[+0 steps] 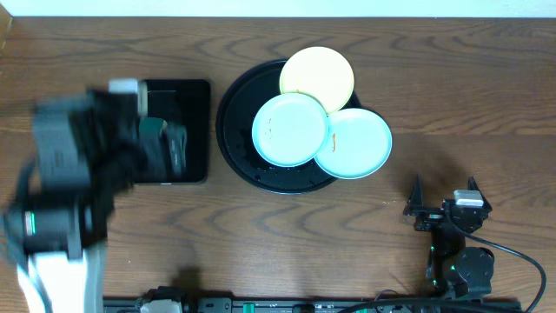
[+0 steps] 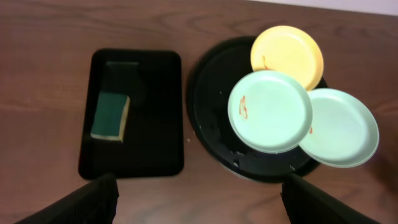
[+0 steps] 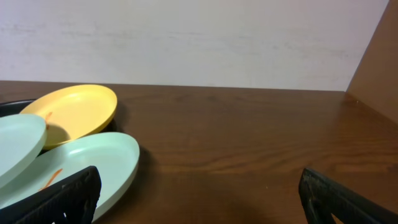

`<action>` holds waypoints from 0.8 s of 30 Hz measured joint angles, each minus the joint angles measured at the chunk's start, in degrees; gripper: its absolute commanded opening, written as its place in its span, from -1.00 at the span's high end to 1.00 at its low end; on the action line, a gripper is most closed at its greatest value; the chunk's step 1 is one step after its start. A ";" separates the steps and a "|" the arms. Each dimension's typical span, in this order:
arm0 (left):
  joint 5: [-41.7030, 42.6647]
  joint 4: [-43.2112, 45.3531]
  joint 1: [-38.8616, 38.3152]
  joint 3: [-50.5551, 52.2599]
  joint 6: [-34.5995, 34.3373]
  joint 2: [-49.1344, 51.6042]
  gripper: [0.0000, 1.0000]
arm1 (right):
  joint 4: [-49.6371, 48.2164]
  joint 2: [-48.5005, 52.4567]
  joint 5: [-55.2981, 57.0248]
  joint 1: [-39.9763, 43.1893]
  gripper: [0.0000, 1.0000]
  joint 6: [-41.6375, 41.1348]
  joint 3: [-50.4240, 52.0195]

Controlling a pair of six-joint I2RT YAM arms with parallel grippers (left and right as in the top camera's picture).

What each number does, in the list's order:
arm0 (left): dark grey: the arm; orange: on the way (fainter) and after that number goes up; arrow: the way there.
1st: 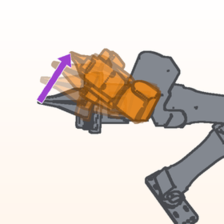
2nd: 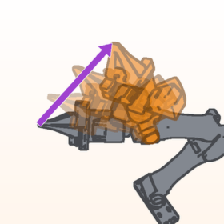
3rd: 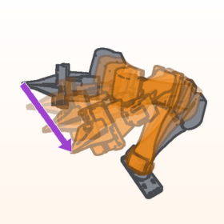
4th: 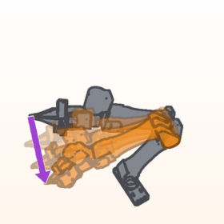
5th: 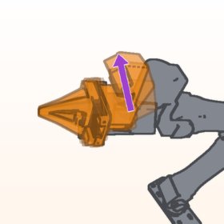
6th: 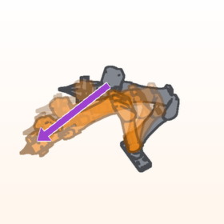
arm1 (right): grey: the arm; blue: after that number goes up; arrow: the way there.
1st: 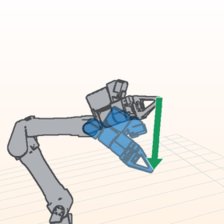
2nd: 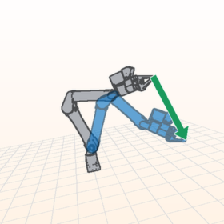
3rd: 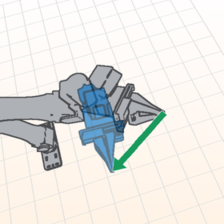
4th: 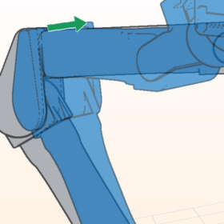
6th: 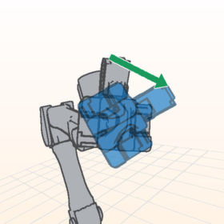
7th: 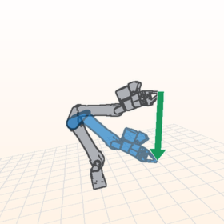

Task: Clean dirty plates on tray and stack at the side
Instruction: 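Reach left gripper to the green sponge in the black tray and grasp it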

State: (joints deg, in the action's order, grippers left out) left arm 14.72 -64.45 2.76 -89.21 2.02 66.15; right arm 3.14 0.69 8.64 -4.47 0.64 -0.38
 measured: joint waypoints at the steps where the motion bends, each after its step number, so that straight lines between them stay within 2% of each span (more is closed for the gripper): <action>1: 0.02 -0.33 0.00 -3.26 0.37 4.00 -0.69 | 0.00 0.00 0.00 0.00 -0.99 -0.02 0.00; 3: 0.00 -2.58 0.00 -6.71 0.83 9.38 -0.69 | 0.00 0.00 0.00 0.00 -0.99 -0.02 0.00; 8: -2.51 -5.27 -0.04 -7.28 0.76 18.08 -0.65 | 0.00 0.00 0.00 0.00 -0.99 0.00 0.00; 11: -5.99 -6.12 -0.04 -7.26 -0.44 21.70 -0.39 | 0.00 0.00 0.00 0.00 -0.99 -0.02 0.00; 16: -10.16 -6.05 0.13 -6.56 -1.42 27.04 -0.31 | 0.00 0.00 0.00 0.00 -0.98 -0.02 0.00; 18: -11.08 -6.03 0.52 -5.81 -2.10 29.75 -0.18 | 0.02 0.00 0.00 0.00 -0.99 0.00 0.00; 22: -12.31 -5.14 2.32 -5.03 -2.62 35.71 0.21 | 0.00 0.00 0.00 0.00 -0.99 0.00 0.00; 24: -12.70 -4.20 3.43 -4.94 -2.29 38.40 0.21 | 0.00 0.00 0.00 0.00 -0.99 0.00 0.00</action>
State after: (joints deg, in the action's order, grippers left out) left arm 2.02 -68.64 6.20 -94.15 -0.27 104.55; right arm 3.14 0.69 8.64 -4.47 0.64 -0.38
